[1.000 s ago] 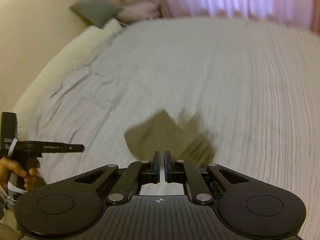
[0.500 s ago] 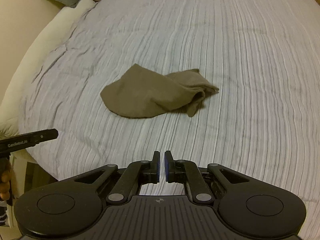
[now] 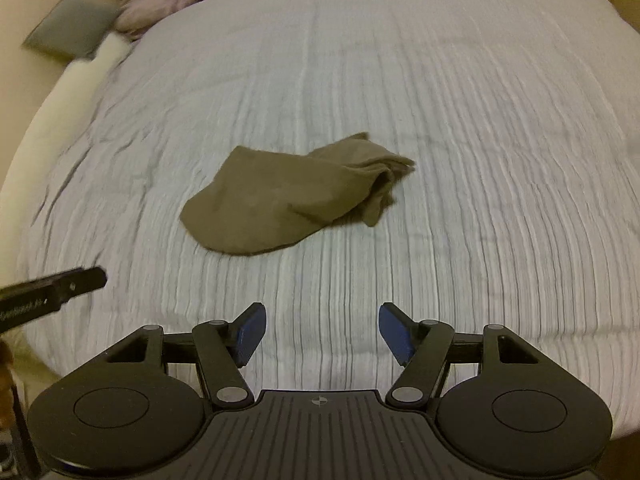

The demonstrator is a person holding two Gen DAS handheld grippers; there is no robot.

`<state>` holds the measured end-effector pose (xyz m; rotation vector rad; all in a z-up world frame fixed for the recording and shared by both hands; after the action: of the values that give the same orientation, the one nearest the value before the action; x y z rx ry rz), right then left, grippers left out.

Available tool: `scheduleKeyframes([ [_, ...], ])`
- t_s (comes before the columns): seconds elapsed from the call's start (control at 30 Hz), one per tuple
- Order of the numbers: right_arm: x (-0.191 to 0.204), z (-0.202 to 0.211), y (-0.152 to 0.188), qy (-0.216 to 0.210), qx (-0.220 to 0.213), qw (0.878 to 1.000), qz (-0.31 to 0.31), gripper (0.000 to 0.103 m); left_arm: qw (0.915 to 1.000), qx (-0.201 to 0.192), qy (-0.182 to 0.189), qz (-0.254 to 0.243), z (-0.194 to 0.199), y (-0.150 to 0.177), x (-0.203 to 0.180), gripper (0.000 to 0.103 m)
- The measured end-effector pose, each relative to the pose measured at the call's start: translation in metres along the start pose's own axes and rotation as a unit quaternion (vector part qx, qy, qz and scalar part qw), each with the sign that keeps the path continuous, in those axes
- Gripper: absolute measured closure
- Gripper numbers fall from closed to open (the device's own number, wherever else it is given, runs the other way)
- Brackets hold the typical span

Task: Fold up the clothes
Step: 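Grasp the garment edge with the right gripper and lift it high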

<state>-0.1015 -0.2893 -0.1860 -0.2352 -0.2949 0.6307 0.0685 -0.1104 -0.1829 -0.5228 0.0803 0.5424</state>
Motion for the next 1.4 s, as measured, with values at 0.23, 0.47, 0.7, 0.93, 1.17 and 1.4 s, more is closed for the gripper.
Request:
scheduleKeyframes([
  [0.23,-0.006,-0.012,0.001,0.029,0.004,0.996,-0.079,0.037,0.9997,0.005,0.016,-0.016,-0.003,-0.007,0.02,0.071],
  [0.47,-0.046,-0.029,-0.002,-0.032,0.006,0.962,-0.27,0.037,0.9992,0.021,0.027,-0.02,-0.023,-0.018,0.031,0.071],
  [0.7,-0.102,-0.071,-0.007,-0.111,0.022,0.871,-0.477,0.037,0.9986,0.038,0.03,-0.02,-0.05,-0.036,0.021,0.071],
  [0.93,-0.131,-0.115,-0.024,-0.154,0.024,0.807,-0.57,0.054,0.9981,0.055,0.021,-0.02,-0.081,-0.06,0.015,0.071],
  [1.17,-0.145,-0.155,-0.041,-0.172,0.028,0.759,-0.627,0.055,0.997,0.074,0.01,-0.023,-0.107,-0.081,0.014,0.071],
  [1.4,-0.15,-0.194,-0.058,-0.167,0.029,0.735,-0.657,0.059,0.9958,0.089,0.003,-0.025,-0.129,-0.09,0.017,0.071],
])
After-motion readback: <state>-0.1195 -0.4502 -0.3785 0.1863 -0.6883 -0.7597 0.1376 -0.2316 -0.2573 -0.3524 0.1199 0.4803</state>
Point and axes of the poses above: each gripper's, at about its wrist camera, not at the fingertips, and z roughly against the way its jaws point, x to its left, y to its underside, the point moved 6 cm from there along -z, roughly the way its jaws point, and after that the axes turned 7 degrees about y, right-handed, at the moved point
